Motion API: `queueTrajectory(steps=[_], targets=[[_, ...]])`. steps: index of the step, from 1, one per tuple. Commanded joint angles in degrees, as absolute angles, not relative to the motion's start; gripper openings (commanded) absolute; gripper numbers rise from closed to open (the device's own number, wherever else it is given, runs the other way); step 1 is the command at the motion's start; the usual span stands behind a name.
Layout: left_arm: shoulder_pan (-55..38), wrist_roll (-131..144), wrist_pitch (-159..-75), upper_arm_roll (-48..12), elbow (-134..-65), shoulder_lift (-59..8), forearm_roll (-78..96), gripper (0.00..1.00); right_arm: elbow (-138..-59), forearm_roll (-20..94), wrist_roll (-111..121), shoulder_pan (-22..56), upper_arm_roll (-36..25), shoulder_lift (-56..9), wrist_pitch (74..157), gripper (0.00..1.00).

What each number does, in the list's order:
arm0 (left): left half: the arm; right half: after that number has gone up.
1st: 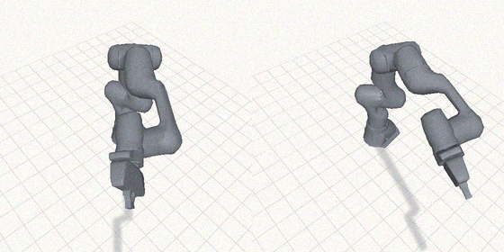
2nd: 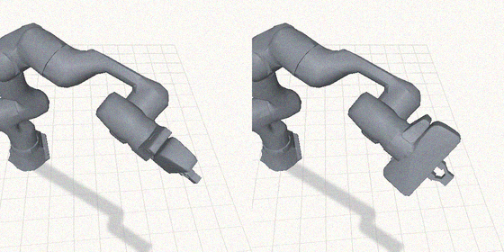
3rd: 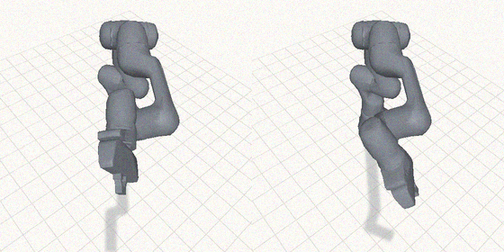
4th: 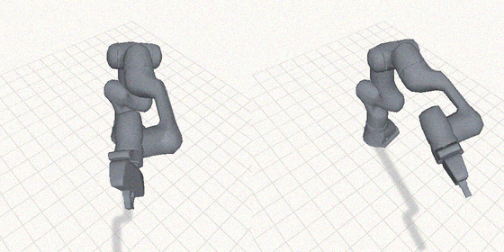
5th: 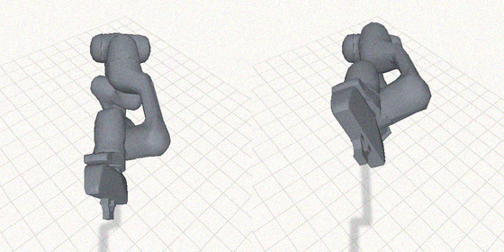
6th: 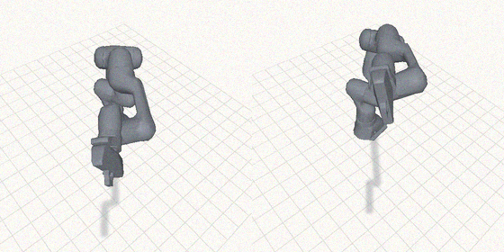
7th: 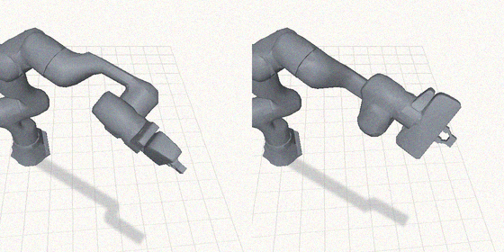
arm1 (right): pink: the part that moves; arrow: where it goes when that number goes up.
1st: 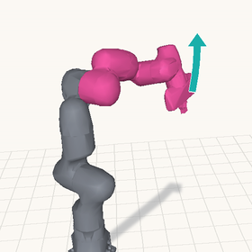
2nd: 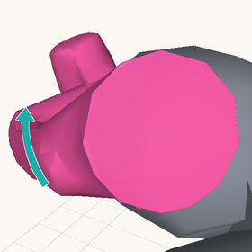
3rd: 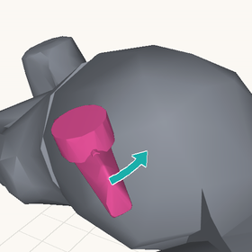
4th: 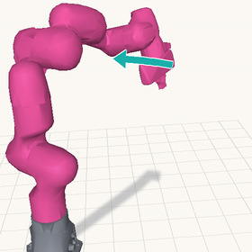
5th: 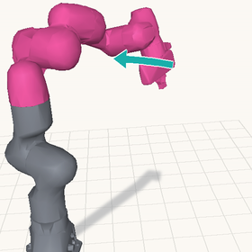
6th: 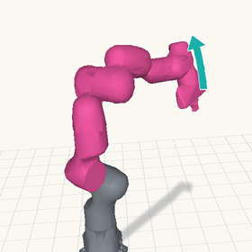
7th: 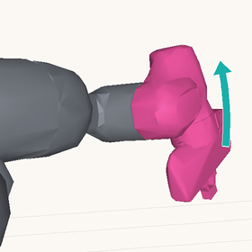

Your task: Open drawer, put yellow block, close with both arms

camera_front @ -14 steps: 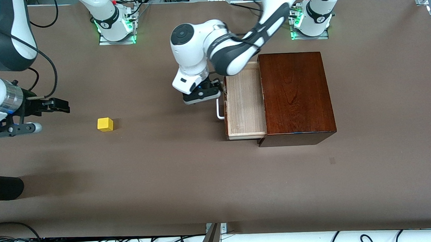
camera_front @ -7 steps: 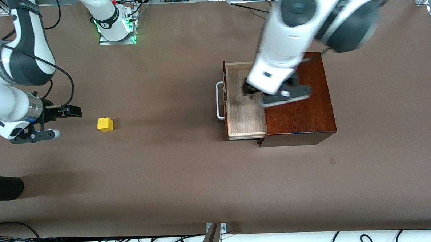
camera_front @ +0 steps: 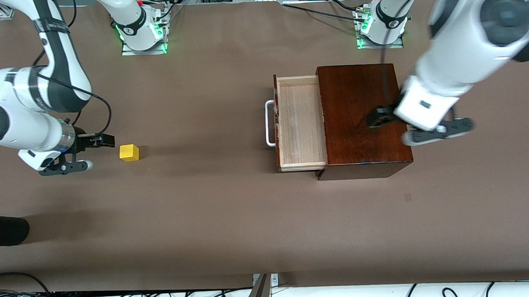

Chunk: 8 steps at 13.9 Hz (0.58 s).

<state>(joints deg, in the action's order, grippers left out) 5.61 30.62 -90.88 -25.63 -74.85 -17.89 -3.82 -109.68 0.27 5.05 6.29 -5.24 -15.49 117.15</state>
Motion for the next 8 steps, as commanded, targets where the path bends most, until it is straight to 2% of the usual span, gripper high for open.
queueTrajectory(steps=[1,5,8], targets=[[9.05,22.96,-90.97,-23.92,-80.67,-11.97,-0.97,1.00,-117.32,1.32,6.85,6.24,-5.10,-14.06,126.97,1.00],[1.35,13.38,-91.14,-8.39,-87.00,-4.59,4.21,1.00,-120.49,1.32,6.94,6.24,-4.83,-18.45,136.39,1.00],[-5.53,8.90,-91.32,0.86,-91.83,-0.36,4.31,1.00,-121.11,1.49,6.86,6.24,-4.83,-19.77,137.81,1.00]])
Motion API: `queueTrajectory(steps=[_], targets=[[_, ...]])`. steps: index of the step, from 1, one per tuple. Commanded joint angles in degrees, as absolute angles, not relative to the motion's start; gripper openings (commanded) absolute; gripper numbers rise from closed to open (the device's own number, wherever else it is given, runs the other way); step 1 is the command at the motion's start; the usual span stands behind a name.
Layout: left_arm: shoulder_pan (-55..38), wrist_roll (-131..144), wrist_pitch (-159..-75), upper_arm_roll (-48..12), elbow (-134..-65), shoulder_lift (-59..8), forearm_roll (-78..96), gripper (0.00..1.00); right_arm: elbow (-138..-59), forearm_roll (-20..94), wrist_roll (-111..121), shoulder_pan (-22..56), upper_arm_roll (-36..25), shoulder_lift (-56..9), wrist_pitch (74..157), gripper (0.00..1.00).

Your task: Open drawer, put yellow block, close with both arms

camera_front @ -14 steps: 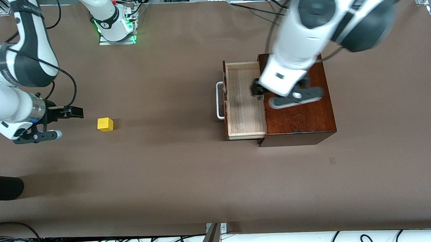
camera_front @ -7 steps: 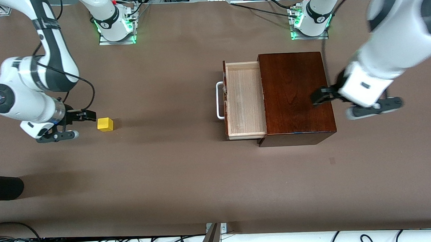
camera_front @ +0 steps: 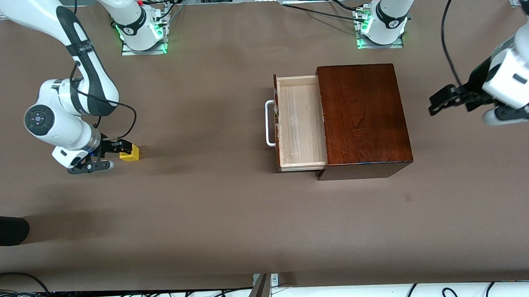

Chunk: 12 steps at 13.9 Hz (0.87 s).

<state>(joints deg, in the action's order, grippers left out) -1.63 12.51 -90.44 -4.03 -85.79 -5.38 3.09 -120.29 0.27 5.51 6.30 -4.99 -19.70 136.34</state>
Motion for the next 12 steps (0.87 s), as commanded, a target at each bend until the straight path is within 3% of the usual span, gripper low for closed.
queueTrajectory(steps=[1,9,12], targets=[[-5.62,7.66,-91.23,1.31,-92.28,0.00,4.31,1.00,-121.64,1.49,6.86,6.24,-4.83,-19.95,138.68,1.00],[-4.75,0.45,-91.05,2.20,-91.14,0.26,3.25,1.00,-124.37,3.16,6.86,6.24,-4.83,-21.44,141.50,0.96],[-3.26,0.26,-91.23,1.33,-90.97,0.18,3.25,1.00,-124.45,3.16,6.86,6.24,-4.83,-21.88,141.50,0.83]])
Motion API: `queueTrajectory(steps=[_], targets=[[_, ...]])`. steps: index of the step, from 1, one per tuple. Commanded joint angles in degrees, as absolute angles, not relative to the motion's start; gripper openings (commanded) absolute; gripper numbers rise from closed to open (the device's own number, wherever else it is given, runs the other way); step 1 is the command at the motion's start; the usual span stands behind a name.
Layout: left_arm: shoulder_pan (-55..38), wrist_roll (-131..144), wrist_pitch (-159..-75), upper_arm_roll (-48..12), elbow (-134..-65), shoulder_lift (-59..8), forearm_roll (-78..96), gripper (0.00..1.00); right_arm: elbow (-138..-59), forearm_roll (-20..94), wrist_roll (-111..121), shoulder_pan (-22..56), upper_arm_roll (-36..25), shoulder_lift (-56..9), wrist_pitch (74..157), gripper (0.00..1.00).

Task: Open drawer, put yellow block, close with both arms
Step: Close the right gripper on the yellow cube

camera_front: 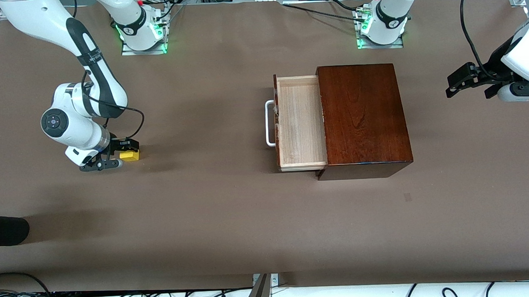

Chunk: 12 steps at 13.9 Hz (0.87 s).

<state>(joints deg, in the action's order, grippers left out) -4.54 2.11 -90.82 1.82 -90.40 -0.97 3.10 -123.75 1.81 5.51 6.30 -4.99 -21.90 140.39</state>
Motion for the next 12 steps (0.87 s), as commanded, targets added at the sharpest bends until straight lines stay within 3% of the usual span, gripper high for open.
queueTrajectory(steps=[1,4,8,12], targets=[[-1.95,0.18,-91.32,-0.07,-90.97,0.18,3.25,1.00,-124.45,3.16,6.86,6.24,-4.83,-21.97,141.50,0.75],[-0.26,0.26,-91.32,-2.02,-90.62,0.00,3.16,1.00,-124.54,3.16,6.94,6.24,-4.83,-21.97,141.50,0.68],[-0.26,0.44,-90.79,-2.02,-90.62,0.09,1.51,1.00,-123.67,3.08,7.99,6.33,-4.57,-21.01,140.37,0.49],[-0.35,0.61,-88.68,-2.28,-90.62,0.09,-0.17,1.00,-114.03,2.38,9.05,6.33,0.08,-18.81,128.28,0.42]])
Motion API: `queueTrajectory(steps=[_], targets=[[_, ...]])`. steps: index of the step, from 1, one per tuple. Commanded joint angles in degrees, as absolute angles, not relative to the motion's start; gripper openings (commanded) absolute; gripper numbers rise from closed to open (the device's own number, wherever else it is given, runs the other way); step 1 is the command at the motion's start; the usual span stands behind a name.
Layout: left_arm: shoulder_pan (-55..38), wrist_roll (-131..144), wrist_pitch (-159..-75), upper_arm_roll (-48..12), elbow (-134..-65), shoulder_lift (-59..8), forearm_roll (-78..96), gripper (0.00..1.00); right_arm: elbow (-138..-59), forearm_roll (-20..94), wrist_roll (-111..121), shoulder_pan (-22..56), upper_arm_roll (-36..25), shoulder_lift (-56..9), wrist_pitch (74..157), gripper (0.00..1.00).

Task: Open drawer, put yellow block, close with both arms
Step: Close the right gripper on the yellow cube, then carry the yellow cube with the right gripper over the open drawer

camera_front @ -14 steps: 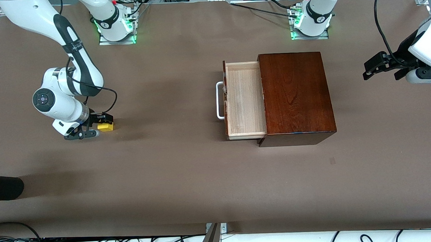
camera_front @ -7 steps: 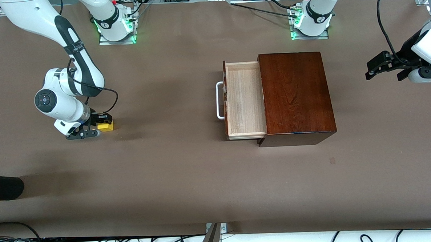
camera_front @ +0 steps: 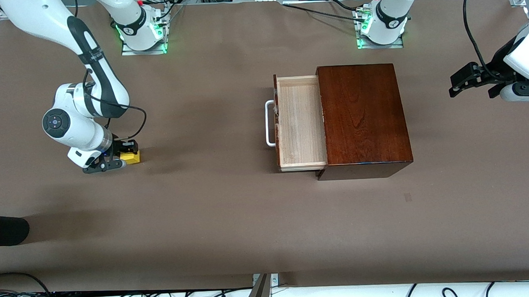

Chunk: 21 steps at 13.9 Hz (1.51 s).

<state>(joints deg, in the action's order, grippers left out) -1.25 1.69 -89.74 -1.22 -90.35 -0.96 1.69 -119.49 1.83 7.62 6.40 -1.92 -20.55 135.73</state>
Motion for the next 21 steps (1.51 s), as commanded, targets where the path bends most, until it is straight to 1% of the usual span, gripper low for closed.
queueTrajectory(steps=[1,3,4,7,9,11,12,13,15,17,21], targets=[[-0.35,0.88,-88.68,-2.29,-90.62,0.00,-0.26,1.00,-109.21,2.20,8.88,6.50,1.22,-18.90,122.40,0.42],[-0.35,0.88,-88.07,-2.46,-90.62,0.00,-0.79,1.00,-100.41,2.02,8.79,8.68,4.03,-19.42,113.07,0.43],[-0.44,0.88,-87.98,-2.55,-90.62,0.00,-0.96,1.00,-97.67,2.02,8.79,10.96,4.13,-19.51,110.59,0.43],[-0.53,1.05,-87.98,-2.55,-90.62,-0.35,-0.97,1.00,-92.66,0.80,9.05,20.88,4.13,-19.77,108.63,0.43],[-0.62,0.97,-88.07,-2.55,-90.62,-0.35,-0.97,1.00,-84.86,-3.93,9.14,29.57,4.13,-23.62,104.79,0.43],[-0.79,0.97,-87.98,-2.55,-90.62,-0.44,-0.97,1.00,-73.36,-5.10,8.62,37.06,4.04,-29.59,98.91,0.43],[-0.79,0.97,-87.98,-2.55,-90.62,-0.44,-0.97,1.00,-68.52,-5.10,8.53,39.26,4.04,-31.97,97.57,0.43],[-0.79,0.97,-87.98,-2.55,-90.62,-0.44,-0.97,1.00,-65.51,-5.01,8.70,41.20,4.04,-33.73,97.47,0.43],[-0.79,0.97,-87.98,-2.55,-90.62,-0.44,-0.97,1.00,-62.68,-5.10,8.44,45.16,4.04,-35.85,98.61,0.43],[-0.79,0.97,-88.07,-2.46,-90.62,-0.44,-0.97,1.00,-61.53,-5.53,7.30,49.20,3.35,-37.43,99.31,0.43],[-0.79,0.70,-88.15,-2.46,-90.62,-0.53,-0.97,1.00,-61.08,-9.04,8.00,51.59,3.52,-40.07,104.67,0.43]])
